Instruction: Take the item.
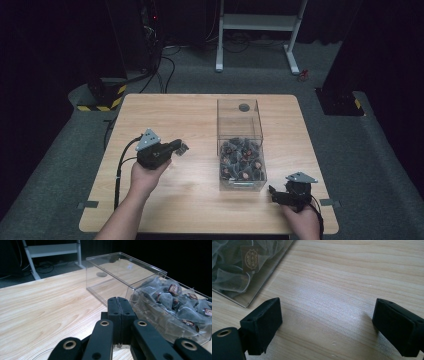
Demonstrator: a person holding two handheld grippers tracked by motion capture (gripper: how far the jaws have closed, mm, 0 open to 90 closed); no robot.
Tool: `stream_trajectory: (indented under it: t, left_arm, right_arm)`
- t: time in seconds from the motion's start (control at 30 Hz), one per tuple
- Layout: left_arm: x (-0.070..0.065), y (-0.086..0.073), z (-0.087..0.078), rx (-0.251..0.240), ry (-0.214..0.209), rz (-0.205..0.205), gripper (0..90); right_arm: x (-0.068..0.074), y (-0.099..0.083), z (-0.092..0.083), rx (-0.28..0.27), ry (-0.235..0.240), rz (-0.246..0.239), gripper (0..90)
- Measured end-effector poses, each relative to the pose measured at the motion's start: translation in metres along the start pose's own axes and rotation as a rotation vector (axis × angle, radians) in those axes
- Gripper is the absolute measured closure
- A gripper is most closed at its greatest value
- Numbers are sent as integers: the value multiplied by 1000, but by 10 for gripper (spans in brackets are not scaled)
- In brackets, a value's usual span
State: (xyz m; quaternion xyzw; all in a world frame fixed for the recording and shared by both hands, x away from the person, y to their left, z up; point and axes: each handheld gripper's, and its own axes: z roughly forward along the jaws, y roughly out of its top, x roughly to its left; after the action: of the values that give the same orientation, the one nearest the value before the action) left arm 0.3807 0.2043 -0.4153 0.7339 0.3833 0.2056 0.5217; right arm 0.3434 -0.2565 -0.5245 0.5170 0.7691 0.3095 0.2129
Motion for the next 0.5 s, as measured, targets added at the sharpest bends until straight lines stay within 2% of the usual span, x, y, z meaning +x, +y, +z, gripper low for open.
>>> stream_trajectory:
  t: [0.5]
  left_arm:
    - [16,-3,-14,-13,36,-20,895]
  right_arm:
    - [0,0,0,0,-1,1,87]
